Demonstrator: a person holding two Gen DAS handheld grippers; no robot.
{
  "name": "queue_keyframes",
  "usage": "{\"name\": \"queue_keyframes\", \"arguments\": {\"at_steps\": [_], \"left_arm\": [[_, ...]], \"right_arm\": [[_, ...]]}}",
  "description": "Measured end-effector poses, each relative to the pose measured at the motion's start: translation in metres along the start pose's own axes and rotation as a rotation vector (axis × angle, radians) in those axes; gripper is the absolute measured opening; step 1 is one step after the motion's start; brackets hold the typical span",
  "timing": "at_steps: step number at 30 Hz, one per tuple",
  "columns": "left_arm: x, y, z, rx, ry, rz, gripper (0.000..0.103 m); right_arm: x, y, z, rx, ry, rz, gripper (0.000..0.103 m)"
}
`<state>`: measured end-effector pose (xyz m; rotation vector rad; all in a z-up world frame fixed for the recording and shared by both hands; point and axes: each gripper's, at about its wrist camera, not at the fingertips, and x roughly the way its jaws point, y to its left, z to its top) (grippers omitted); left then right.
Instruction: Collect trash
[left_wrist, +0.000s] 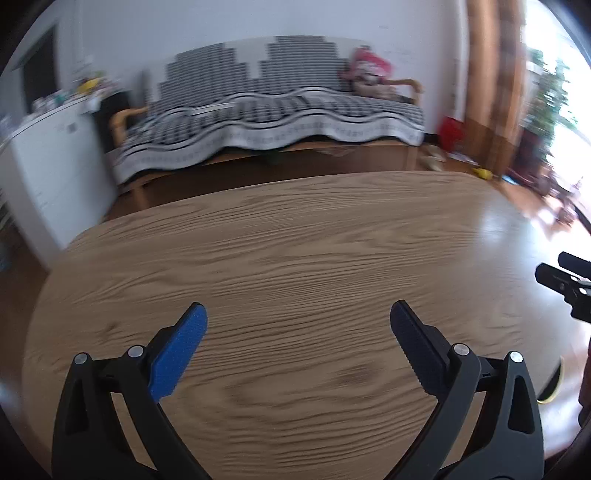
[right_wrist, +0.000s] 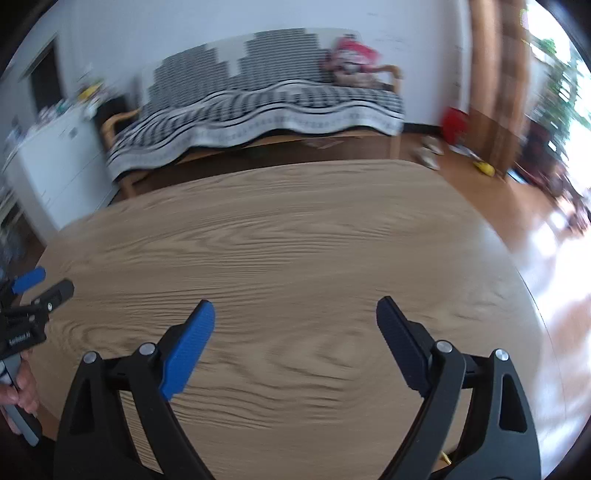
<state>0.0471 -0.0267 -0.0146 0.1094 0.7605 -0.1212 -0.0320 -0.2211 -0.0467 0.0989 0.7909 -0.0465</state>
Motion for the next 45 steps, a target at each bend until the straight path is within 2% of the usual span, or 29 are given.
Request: {"name": "queue_keyframes", "arguments": {"at_steps": [4, 7, 13, 45], "left_arm": [[-0.002, 0.042, -0.008, -0.053, 0.010, 0.071, 0.096], [-0.003, 0.068, -0.014, -0.087, 0.017, 0.094, 0.096], [-0.001, 0.090, -0.016, -0.119, 0.017, 0.106, 0.096], [0.011, 0.091, -0.012, -0.118, 0.025, 0.092, 0.096]], "right_arm": [[0.023, 0.056, 0.008, -0.081, 0.026, 0.039, 0.086], [0.040, 0.087, 0.012, -0.129, 0.040, 0.054, 0.086], [0.055, 0.116, 0.013, -0.178, 0.050, 0.054, 0.086], [0.049, 0.098, 0.009, -0.166, 0.054, 0.057, 0.087]]}}
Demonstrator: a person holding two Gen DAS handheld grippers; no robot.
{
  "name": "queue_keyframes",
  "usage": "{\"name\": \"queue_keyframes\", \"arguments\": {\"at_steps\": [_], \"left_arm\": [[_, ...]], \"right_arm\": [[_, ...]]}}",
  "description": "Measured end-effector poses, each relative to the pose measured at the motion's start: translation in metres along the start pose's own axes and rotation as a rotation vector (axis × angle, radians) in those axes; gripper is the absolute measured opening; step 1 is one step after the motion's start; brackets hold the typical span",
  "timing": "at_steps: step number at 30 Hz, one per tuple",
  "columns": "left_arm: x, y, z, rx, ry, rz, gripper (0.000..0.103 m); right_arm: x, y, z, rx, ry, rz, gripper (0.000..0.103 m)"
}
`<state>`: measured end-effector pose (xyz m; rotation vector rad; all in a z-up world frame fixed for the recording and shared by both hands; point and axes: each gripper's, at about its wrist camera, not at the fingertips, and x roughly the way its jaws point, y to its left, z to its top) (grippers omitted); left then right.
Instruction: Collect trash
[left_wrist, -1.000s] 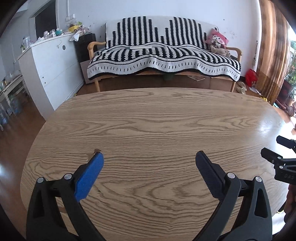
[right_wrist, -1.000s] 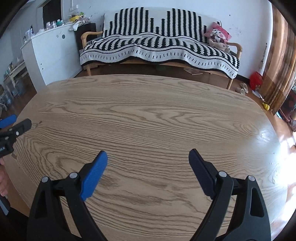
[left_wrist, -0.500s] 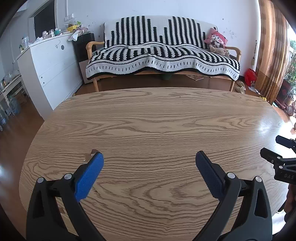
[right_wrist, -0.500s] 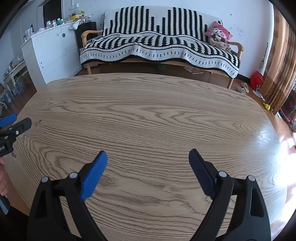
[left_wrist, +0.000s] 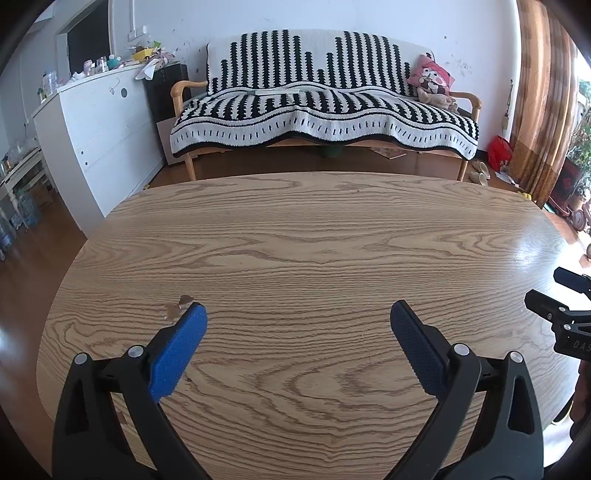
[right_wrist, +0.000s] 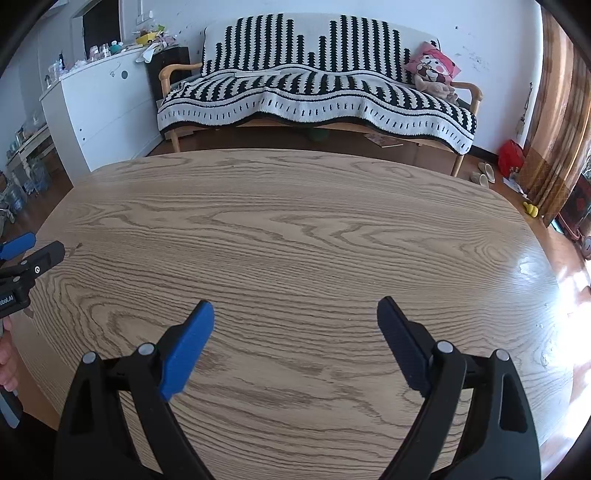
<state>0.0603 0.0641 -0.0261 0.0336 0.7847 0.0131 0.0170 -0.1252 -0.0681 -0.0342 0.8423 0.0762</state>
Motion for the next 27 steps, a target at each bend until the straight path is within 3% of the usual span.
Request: {"name": "queue_keyframes", "arguments": {"at_steps": [27], "left_arm": [[-0.0018, -0.0045, -0.0035, 0.015, -0.002, 0.008, 0.096]], "right_arm": [[-0.0018, -0.0017, 0.0025, 0.005, -0.002, -0.004, 0.088]]}}
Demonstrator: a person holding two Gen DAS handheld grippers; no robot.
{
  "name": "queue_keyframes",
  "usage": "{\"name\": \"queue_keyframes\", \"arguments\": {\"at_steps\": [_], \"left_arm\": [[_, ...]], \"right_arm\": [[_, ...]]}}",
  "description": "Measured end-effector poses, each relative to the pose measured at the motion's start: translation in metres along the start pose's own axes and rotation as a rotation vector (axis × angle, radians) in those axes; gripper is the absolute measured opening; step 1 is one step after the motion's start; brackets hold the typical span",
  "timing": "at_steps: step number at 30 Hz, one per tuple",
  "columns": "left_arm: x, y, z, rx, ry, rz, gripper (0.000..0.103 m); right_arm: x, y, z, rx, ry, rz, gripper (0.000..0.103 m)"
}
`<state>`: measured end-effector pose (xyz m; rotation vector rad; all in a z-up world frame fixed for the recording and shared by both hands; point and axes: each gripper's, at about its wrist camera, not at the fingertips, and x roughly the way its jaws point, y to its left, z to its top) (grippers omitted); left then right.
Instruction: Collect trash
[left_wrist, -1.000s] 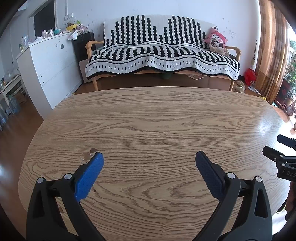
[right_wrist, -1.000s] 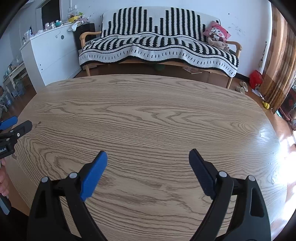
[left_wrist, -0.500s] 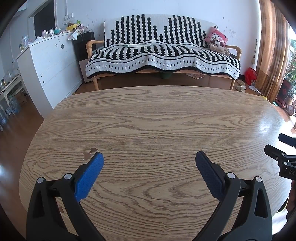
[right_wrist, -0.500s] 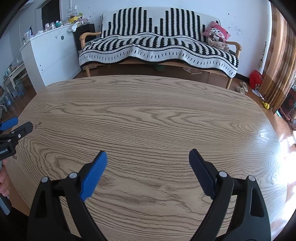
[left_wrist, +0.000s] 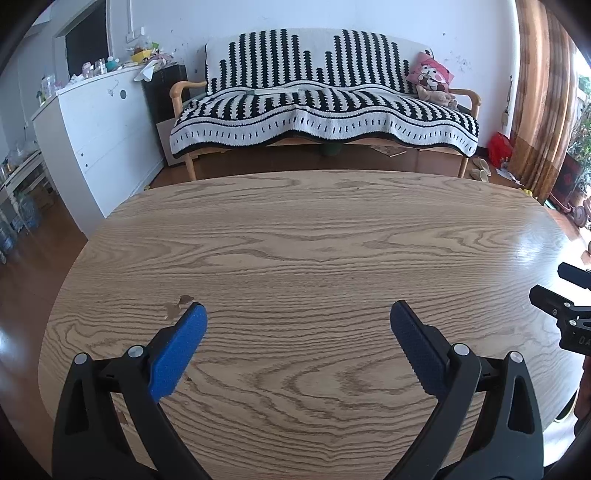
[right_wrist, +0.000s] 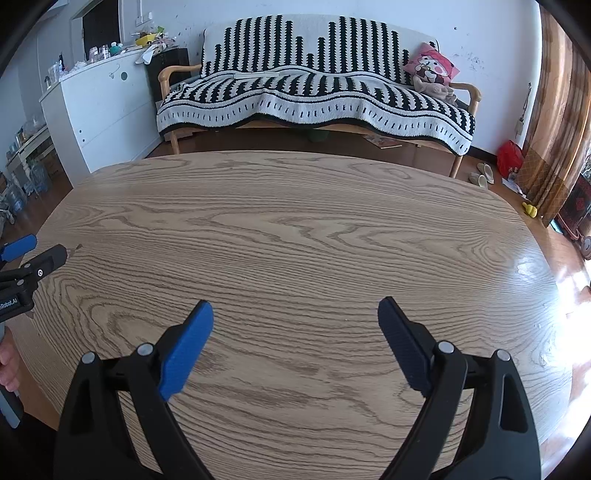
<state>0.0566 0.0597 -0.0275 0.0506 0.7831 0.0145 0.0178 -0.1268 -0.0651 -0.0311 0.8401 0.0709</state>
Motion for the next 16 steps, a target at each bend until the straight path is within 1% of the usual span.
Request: {"name": "queue_keyframes", "arguments": {"at_steps": [7, 13, 16], "left_arm": [[-0.0048, -0.0025, -0.0007, 0.016, -0.022, 0.004, 0.096], [-0.0020, -0.0023, -0.0019, 0.002, 0.008, 0.001, 0.096], [-0.0024, -0.0026, -0.0021, -0.002, 0.009, 0.002, 0.096]], "right_arm": [[-0.0013, -0.0025, 0.0018, 0.001, 0.000, -0.001, 0.088], [-0.0009, -0.0013, 0.0012, 0.003, -0.001, -0.002, 0.088], [-0.0016, -0.0029, 0.0015, 0.001, -0.002, -0.002, 0.089]]}}
